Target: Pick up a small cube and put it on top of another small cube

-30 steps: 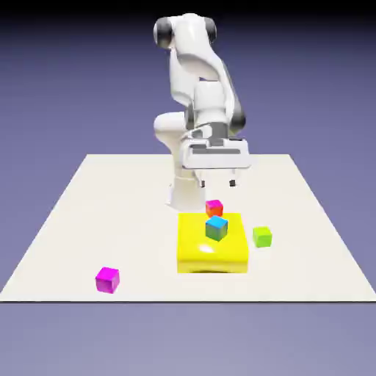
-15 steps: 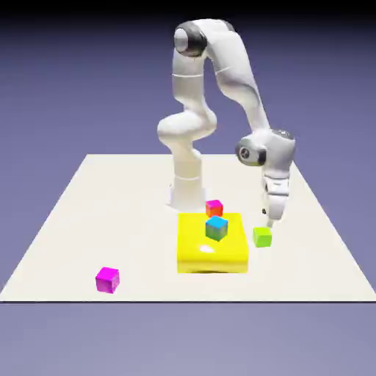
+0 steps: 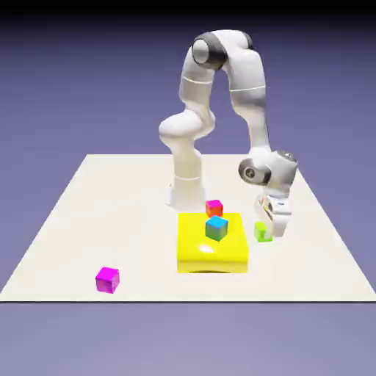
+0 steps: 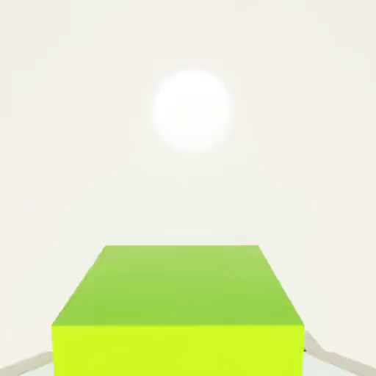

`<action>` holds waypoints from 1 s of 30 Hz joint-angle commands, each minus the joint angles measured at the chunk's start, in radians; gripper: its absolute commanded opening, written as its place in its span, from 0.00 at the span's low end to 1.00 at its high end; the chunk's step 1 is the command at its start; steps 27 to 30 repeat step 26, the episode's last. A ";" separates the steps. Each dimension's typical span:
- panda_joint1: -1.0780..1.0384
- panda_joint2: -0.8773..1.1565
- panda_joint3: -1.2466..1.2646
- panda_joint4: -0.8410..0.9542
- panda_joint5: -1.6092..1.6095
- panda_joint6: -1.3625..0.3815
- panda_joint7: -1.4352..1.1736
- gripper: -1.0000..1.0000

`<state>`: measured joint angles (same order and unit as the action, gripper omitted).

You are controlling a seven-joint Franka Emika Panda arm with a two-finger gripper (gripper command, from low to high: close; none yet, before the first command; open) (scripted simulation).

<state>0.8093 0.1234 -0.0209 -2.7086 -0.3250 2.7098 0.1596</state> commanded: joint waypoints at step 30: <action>-0.469 -0.343 -0.036 -0.004 0.165 -0.360 0.115 1.00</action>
